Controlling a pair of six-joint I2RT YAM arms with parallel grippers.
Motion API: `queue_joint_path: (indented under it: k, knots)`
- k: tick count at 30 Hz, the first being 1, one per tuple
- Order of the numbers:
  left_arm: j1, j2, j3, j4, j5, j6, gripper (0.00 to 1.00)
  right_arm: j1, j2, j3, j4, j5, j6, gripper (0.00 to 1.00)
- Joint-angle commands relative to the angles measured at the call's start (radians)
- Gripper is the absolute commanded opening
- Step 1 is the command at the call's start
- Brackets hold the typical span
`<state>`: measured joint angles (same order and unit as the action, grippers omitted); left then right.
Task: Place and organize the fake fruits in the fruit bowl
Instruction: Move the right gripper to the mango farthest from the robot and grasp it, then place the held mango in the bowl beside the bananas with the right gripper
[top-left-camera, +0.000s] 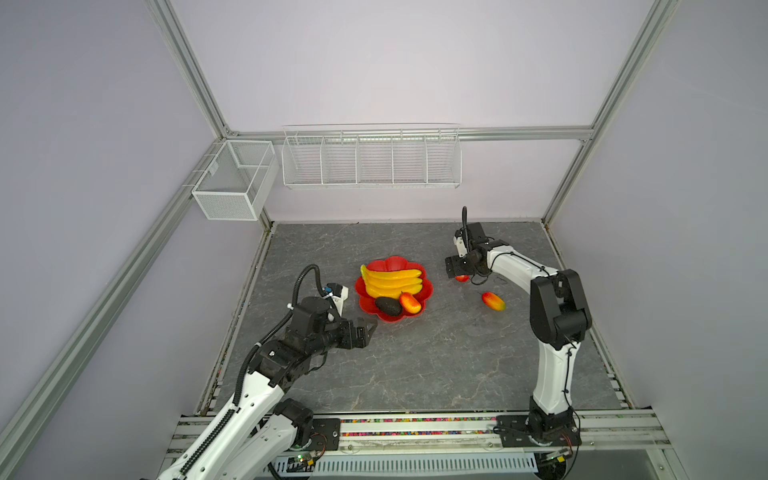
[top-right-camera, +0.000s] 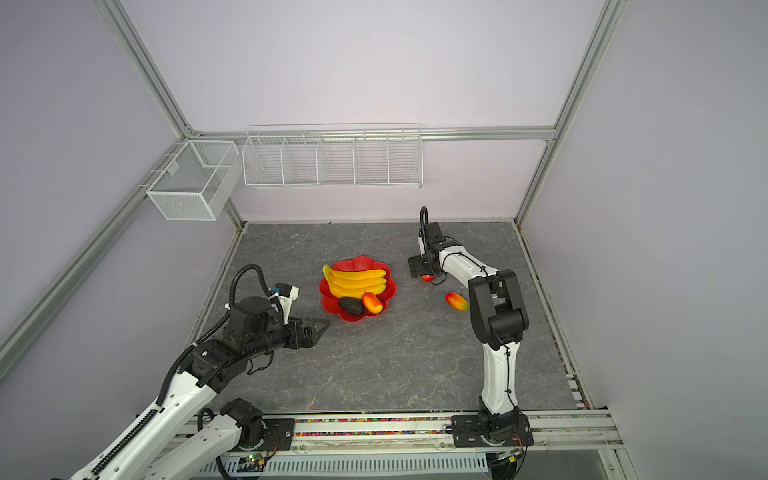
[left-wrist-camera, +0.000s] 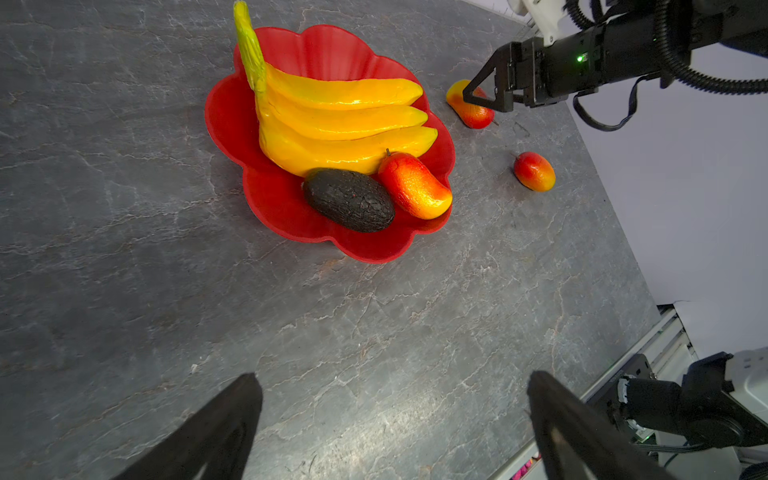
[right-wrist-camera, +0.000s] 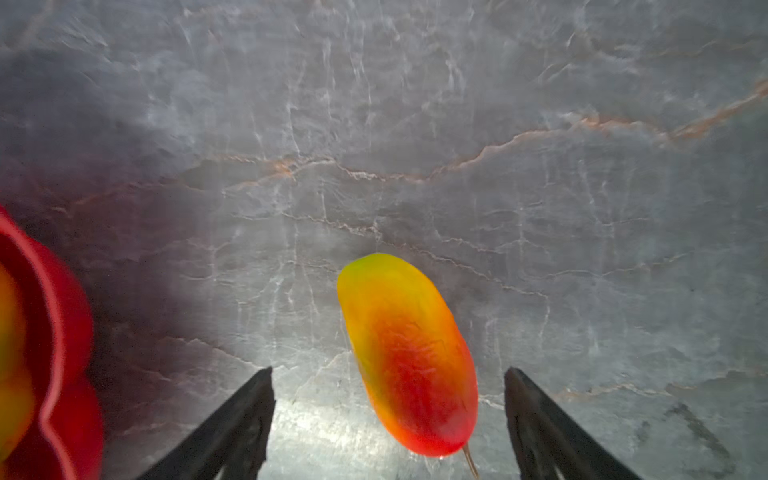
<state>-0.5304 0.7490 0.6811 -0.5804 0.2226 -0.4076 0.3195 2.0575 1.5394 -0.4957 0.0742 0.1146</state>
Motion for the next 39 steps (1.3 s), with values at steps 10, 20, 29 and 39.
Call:
queue_joint_path:
  k: [10, 20, 29, 39]
  knots:
    - [-0.005, 0.000, -0.008, 0.005, -0.003, 0.015, 0.99, 0.000, 0.072, 0.062, -0.014, 0.029, -0.041, 0.59]
    - [0.014, 0.000, -0.008, 0.005, -0.009, 0.015, 0.99, 0.156, -0.198, -0.113, 0.111, 0.035, -0.093, 0.48]
    - [0.047, 0.000, -0.009, 0.012, 0.005, 0.011, 0.99, 0.339, -0.299, -0.122, 0.105, -0.046, -0.028, 0.46]
    - [0.070, -0.031, -0.009, 0.005, -0.034, 0.010, 0.99, 0.515, -0.093, 0.008, 0.178, -0.201, 0.152, 0.46]
